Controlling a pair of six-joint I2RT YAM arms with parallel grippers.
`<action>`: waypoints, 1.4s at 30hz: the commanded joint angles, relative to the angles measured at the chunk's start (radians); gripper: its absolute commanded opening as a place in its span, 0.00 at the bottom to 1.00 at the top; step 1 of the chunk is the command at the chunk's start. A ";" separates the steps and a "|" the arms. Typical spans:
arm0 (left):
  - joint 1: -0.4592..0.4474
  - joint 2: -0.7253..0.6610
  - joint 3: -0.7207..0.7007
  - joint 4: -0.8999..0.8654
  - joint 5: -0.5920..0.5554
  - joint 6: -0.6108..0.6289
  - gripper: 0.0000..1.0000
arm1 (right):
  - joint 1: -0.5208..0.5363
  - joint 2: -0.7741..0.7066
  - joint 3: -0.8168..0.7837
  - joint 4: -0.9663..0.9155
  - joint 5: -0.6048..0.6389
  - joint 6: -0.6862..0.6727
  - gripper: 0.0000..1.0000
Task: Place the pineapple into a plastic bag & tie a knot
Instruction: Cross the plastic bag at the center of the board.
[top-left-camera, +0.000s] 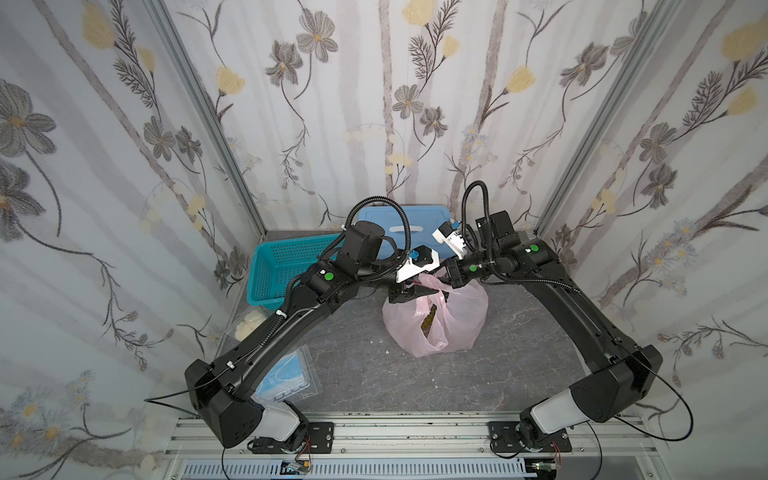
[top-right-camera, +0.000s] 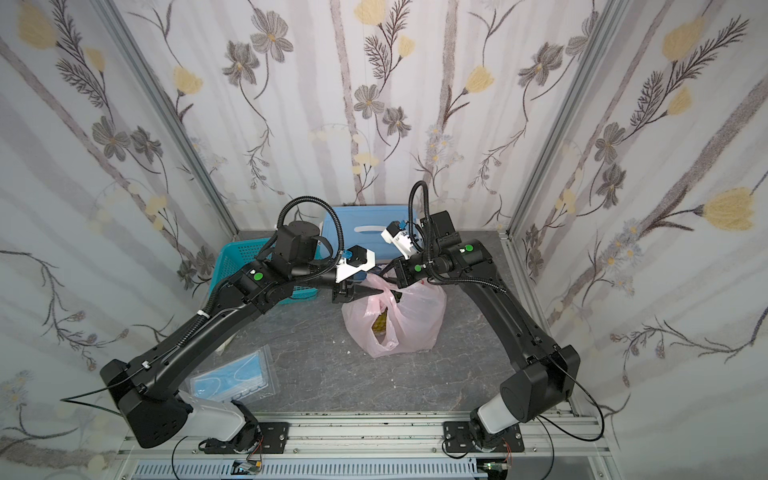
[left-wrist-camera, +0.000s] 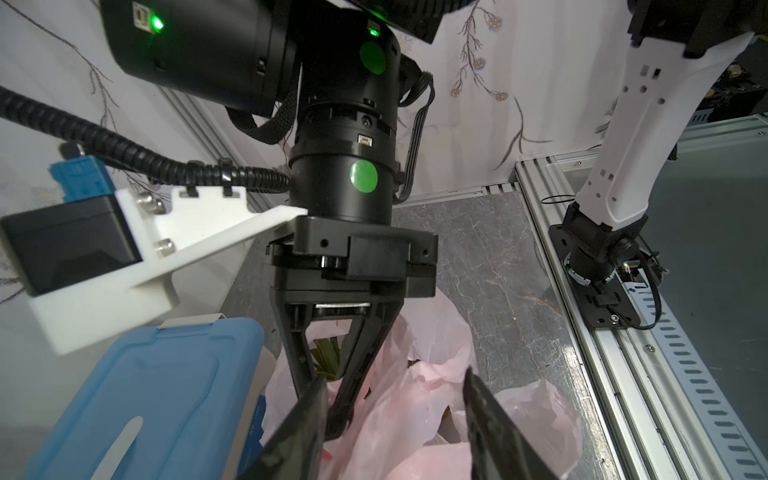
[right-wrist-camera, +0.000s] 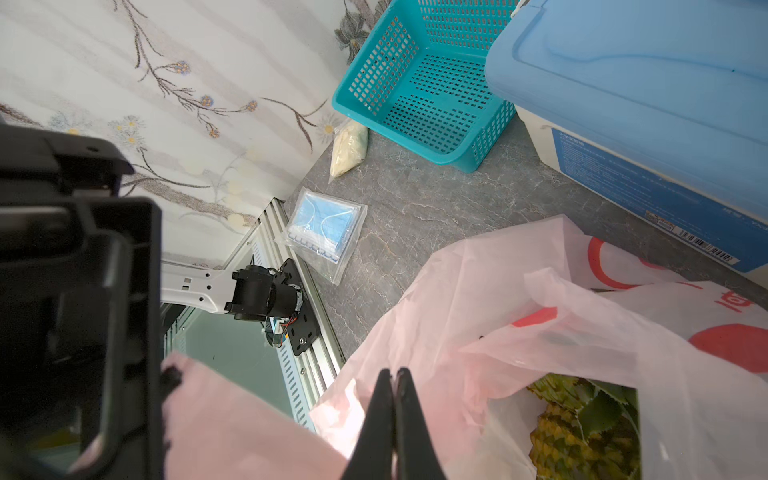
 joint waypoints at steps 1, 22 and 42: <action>-0.011 0.024 0.023 -0.035 0.062 -0.003 0.28 | 0.001 0.011 0.008 0.038 -0.003 0.011 0.00; 0.007 -0.139 -0.470 0.552 -0.107 -0.528 0.00 | 0.017 -0.083 0.048 0.094 0.163 0.024 0.00; 0.014 -0.098 -0.529 0.671 -0.115 -0.721 0.00 | 0.132 -0.369 -0.377 0.300 0.224 -0.192 0.00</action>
